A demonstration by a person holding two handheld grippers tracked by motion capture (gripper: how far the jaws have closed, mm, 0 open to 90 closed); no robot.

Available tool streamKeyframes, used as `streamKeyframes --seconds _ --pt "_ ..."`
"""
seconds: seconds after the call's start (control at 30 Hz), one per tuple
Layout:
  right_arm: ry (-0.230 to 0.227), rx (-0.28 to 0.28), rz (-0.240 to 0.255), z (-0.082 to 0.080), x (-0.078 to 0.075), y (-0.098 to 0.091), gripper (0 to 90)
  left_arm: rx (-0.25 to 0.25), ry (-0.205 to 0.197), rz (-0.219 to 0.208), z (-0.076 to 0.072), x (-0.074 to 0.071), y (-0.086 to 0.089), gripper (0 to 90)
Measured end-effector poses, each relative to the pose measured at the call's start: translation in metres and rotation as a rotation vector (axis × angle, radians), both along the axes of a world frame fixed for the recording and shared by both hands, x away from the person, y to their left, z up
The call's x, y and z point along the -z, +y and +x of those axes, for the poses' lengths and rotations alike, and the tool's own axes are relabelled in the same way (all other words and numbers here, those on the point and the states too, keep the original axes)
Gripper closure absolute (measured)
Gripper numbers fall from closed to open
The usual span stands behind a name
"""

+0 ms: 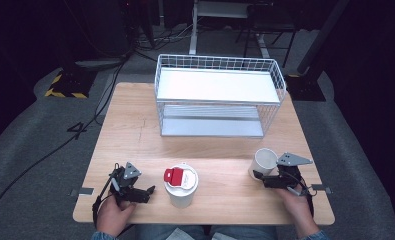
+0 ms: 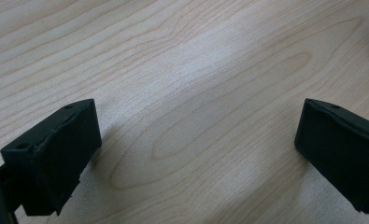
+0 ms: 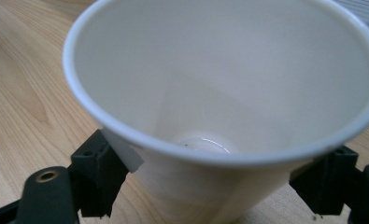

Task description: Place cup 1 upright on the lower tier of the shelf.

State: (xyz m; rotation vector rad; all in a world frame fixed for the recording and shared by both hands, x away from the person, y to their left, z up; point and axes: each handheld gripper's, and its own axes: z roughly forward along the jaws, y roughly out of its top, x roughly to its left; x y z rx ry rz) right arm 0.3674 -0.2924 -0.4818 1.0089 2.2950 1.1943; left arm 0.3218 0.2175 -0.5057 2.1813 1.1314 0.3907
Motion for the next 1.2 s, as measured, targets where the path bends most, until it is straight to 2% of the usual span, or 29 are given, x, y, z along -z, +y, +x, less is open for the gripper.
streamKeyframes --seconds 0.53,0.9,1.2 --pt "-0.014 0.004 -0.010 0.000 -0.003 -0.001 22.3 0.000 0.000 0.000 0.000 0.000 0.000 1.0" --pt "-0.038 -0.007 -0.001 0.002 -0.016 0.009 22.4 0.000 0.000 0.000 0.000 0.000 0.000 0.9" --pt "-0.058 -0.017 0.004 0.010 -0.031 0.022 22.4 0.000 0.000 0.000 0.000 0.000 0.000 1.0"
